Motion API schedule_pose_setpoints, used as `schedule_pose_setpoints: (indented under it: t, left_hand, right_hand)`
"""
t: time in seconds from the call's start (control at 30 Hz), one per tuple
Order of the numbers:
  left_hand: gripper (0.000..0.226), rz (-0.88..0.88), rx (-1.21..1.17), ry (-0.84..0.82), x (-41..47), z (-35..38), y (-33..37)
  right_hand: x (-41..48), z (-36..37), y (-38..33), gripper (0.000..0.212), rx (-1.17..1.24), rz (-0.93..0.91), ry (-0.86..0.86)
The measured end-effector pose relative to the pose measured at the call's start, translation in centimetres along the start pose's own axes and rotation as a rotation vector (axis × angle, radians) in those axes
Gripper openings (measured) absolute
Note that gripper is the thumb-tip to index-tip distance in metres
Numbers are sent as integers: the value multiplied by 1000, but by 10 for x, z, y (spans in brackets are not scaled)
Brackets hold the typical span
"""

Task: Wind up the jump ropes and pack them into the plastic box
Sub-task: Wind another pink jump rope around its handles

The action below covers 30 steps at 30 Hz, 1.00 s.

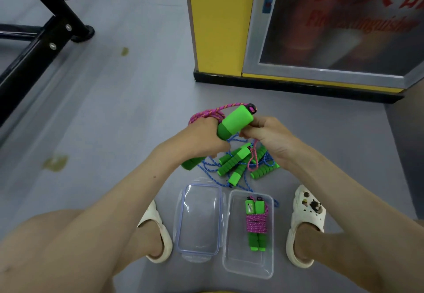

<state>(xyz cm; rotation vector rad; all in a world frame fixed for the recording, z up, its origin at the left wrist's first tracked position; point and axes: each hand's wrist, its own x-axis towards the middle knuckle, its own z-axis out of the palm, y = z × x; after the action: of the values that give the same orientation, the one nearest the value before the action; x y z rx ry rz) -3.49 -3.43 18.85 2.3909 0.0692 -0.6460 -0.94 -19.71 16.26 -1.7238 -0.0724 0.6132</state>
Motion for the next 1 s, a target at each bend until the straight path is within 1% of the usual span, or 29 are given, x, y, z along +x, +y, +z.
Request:
schedule_pose_setpoints:
  t: [0.03,0.1,0.13,0.17,0.2,0.23,0.27,0.33,0.37,0.4,0.43,0.47,0.5,0.53,0.57,0.63,0.7,0.77,0.83,0.9,0.97,1.0]
  left_hand:
    - [9,-25,-56,-55,-2,0,1]
    - [33,-73,-238,-208,-6,0,2]
    - [38,-80,-329,-293,-9,0,3]
    - [32,-62,-417,-365,-12,-1,5]
    - [25,-30,-497,-441,-15,-2,6]
    - [26,10,-580,-517,-15,-3,5]
    - [30,61,-685,-592,-16,-4,3]
    - [45,148,-940,-734,-13,-4,-2]
    - [49,193,-1049,-779,-12,-2,-3]
    - [52,220,-1135,-784,-11,1,-2]
    - [58,238,-1219,-767,-11,3,0]
    - [62,258,-1287,-731,-11,4,4]
    - [63,294,-1358,-697,-10,6,6]
    - [61,335,-1426,-661,-9,6,8]
    - [60,366,-1496,-620,-9,5,10]
    - [66,365,-1566,-497,-6,3,13]
    - [70,317,-1553,-383,-5,3,15]
    - [71,277,-1522,-323,-6,4,17]
    - [72,250,-1452,-287,-8,5,20]
    - [67,212,-1275,-193,-8,5,20]
    - [50,156,-891,-27,-6,3,19]
    - [37,118,-679,55,-6,2,18]
  right_hand:
    - [0,2,1,19,-2,1,-7]
    - [0,4,2,20,3,8,-12]
    - [0,4,1,20,9,6,-14]
    - [0,4,1,21,24,2,-13]
    - [0,3,1,21,49,1,-11]
    - [1,4,1,20,88,4,-9]
    - [1,4,0,16,156,13,-6]
    - [1,4,-1,5,349,38,-14]
    - [-1,5,-2,11,422,48,-38]
    - [-3,6,-2,14,463,52,-82]
    - [-5,8,-2,11,453,46,-119]
    - [-7,11,0,20,427,34,-151]
    - [-6,15,4,35,381,31,-155]
    - [-5,18,8,43,340,30,-151]
    - [-5,21,11,41,299,35,-127]
    - [-3,23,15,27,231,48,-99]
    - [-3,20,13,20,112,70,-62]
    - [-4,18,11,17,23,73,-44]
    - [-4,19,10,12,-12,66,-43]
    - [-4,20,10,14,-34,54,-51]
    - [-4,19,8,19,-67,38,-58]
    - [-5,18,7,19,-85,31,-59]
